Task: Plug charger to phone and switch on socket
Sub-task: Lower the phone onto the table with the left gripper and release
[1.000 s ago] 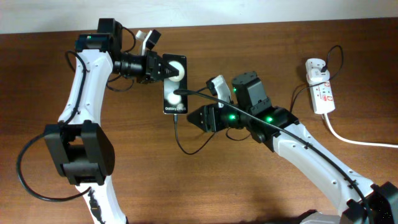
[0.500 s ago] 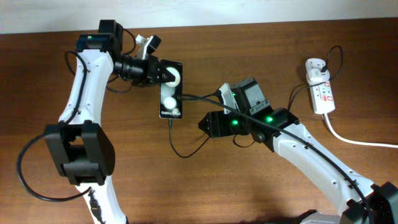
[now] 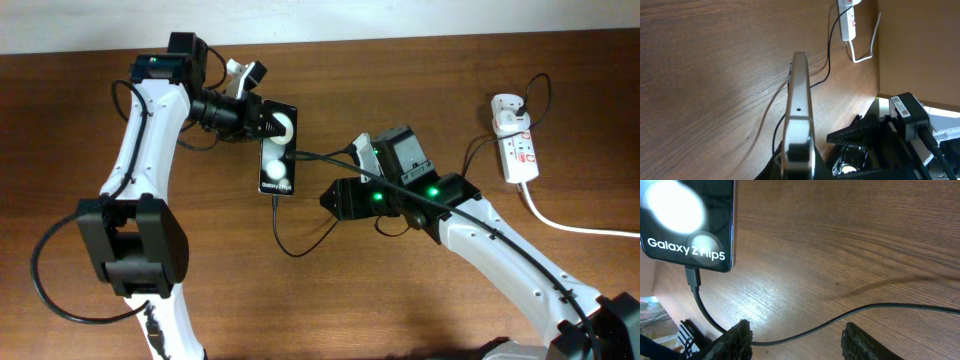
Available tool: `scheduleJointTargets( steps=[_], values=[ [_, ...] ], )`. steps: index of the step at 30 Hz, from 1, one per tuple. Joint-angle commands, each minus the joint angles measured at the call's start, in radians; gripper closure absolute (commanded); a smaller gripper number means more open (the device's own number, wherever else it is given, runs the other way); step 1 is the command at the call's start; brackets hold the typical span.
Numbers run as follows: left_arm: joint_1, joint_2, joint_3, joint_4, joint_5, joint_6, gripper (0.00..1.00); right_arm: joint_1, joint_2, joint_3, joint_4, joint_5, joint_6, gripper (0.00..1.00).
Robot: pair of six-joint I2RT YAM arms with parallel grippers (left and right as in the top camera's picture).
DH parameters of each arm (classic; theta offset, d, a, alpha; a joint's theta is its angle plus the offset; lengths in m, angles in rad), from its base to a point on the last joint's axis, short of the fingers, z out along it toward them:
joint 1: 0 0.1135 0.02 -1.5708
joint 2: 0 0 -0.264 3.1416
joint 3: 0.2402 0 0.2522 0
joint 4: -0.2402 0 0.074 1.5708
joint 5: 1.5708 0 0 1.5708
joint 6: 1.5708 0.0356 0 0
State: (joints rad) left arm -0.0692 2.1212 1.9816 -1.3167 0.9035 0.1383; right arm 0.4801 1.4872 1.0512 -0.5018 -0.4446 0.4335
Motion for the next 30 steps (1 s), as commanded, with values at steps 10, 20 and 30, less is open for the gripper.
scheduleJointTargets(
  steps=[10, 20, 30],
  values=[
    [0.002, 0.093, -0.005, -0.005, 0.016, -0.017, 1.00, -0.004, -0.013, 0.013, 0.000, 0.039, -0.011, 0.37],
    [0.002, 0.163, -0.005, 0.013, -0.035, -0.054, 1.00, -0.003, -0.013, 0.013, 0.000, 0.038, -0.010, 0.37],
    [0.002, 0.303, -0.005, 0.114, -0.029, -0.128, 1.00, -0.003, -0.013, 0.013, -0.001, 0.038, -0.010, 0.37]
  ],
)
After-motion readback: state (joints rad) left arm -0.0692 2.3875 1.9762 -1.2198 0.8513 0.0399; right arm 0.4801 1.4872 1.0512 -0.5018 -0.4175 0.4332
